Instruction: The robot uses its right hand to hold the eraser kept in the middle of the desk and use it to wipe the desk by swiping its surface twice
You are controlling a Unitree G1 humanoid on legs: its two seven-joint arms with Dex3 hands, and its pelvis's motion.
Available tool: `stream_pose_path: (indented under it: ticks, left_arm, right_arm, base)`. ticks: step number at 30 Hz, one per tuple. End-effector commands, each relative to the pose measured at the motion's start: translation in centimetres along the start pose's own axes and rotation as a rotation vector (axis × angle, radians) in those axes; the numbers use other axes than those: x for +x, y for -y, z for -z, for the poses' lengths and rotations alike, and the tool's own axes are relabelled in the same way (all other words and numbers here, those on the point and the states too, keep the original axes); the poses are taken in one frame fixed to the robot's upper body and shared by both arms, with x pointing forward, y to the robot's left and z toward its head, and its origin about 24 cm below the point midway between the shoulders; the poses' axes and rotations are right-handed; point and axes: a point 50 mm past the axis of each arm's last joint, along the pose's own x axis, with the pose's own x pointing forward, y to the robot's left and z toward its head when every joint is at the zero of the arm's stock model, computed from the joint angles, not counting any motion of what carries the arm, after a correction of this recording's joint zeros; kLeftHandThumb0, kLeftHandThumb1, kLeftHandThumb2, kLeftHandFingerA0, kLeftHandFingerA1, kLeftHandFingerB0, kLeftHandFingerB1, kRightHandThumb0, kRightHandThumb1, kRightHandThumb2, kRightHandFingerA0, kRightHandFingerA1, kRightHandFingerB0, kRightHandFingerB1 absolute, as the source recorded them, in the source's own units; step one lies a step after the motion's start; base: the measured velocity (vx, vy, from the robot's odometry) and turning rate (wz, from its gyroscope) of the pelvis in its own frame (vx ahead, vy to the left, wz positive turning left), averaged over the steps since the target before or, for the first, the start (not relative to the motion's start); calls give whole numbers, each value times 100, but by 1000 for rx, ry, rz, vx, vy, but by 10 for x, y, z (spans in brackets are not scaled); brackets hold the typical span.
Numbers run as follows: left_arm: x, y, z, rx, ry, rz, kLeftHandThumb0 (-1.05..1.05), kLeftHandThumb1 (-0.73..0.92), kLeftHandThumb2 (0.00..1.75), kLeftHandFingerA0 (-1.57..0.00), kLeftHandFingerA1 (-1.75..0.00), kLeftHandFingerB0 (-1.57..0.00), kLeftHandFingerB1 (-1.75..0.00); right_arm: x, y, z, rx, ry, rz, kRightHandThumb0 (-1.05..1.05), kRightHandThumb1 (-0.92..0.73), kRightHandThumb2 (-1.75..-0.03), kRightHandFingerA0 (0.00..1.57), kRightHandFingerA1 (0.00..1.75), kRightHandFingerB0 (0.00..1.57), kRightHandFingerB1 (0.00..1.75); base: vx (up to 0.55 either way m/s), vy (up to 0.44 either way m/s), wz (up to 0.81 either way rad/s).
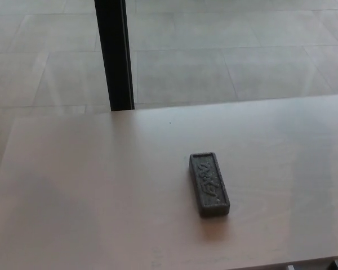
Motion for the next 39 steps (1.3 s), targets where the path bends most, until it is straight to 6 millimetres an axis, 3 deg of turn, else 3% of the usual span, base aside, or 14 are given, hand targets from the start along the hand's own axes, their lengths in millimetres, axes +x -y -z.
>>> stream_pose_path:
  ticks: [1, 3, 8, 9, 18, 19, 21, 22, 23, 29, 35, 36, 38, 39]
  left_arm:
    - [-1, -6, -10, -15, 86, -7, -69, 82, 65, -54, -111, -45, -82]
    - [1, -5, -14, -18, 84, -13, -67, 82, 64, -54, -111, -45, -79]
    - [2, -4, -16, -37, 83, -8, -68, 81, 63, -54, -107, -47, -79]
    - [3, -2, -18, -36, 87, -8, -68, 81, 63, -56, -110, -49, -83]
    - [4, 1, -20, -36, 104, 6, -68, 81, 63, -52, -105, -46, -79]
    - [4, 1, -19, -36, 105, 6, -72, 59, 100, -57, -94, -47, -76]
    - [3, 1, -18, -38, 105, 7, -72, 59, 100, -57, -94, -47, -76]
    - [3, 0, -17, -21, 105, 6, -71, 80, 65, -54, -107, -44, -79]
    - [3, 0, -17, -6, 100, 2, -72, 80, 62, -56, -107, -45, -80]
    - [3, 0, -15, -36, 96, 2, -69, 79, 63, -51, -112, -46, -82]
    - [1, -2, -15, -16, 108, 5, -71, 81, 64, -54, -111, -46, -82]
    - [2, -2, -15, -18, 102, 6, -70, 81, 64, -56, -109, -49, -83]
    - [2, -2, -15, -18, 99, 8, -70, 81, 64, -56, -109, -49, -83]
    - [2, -2, -14, -28, 99, 11, -68, 81, 63, -53, -107, -46, -78]
  right_arm:
    - [-32, -117, 7, 50, -83, -385, -12, -47, -131, 105, 175, 81, 156]
    - [-47, -144, 23, 20, -154, -475, -15, -47, -128, 108, 175, 84, 155]
    - [-63, -167, 47, -67, -229, -543, -17, -44, -139, 105, 175, 83, 156]
    - [-65, -169, 51, -99, -241, -550, -20, -40, -139, 102, 175, 79, 167]
    - [-78, -165, 80, -116, -323, -533, -19, -47, -132, 101, 175, 73, 168]
    - [-80, -164, 83, -128, -328, -535, -21, -46, -133, 102, 175, 73, 168]
    - [-82, -163, 86, -143, -334, -539, -21, -46, -133, 102, 175, 73, 168]
    - [-86, -162, 91, -176, -358, -540, -21, -46, -134, 102, 175, 75, 166]
    - [-89, -162, 93, -175, -365, -547, -22, -46, -131, 101, 175, 74, 169]
    - [-104, -157, 109, -248, -390, -562, -23, -45, -129, 100, 175, 81, 166]
    - [-125, -151, 128, -259, -494, -551, -24, -51, -119, 93, 175, 75, 168]
    - [-132, -151, 132, -270, -498, -566, -27, -50, -118, 125, 145, 103, 133]
    - [-136, -152, 134, -268, -506, -567, -27, -50, -118, 125, 145, 103, 133]
    - [-140, -153, 136, -265, -509, -578, -20, -48, -125, 98, 175, 79, 166]
  base:
    - [0, 0, 0]
    - [0, 0, 0]
    - [0, 0, 0]
    - [0, 0, 0]
    - [0, 0, 0]
    - [0, 0, 0]
    - [0, 0, 0]
    - [0, 0, 0]
    - [0, 0, 0]
    - [0, 0, 0]
    - [0, 0, 0]
    - [0, 0, 0]
    - [0, 0, 0]
    - [0, 0, 0]
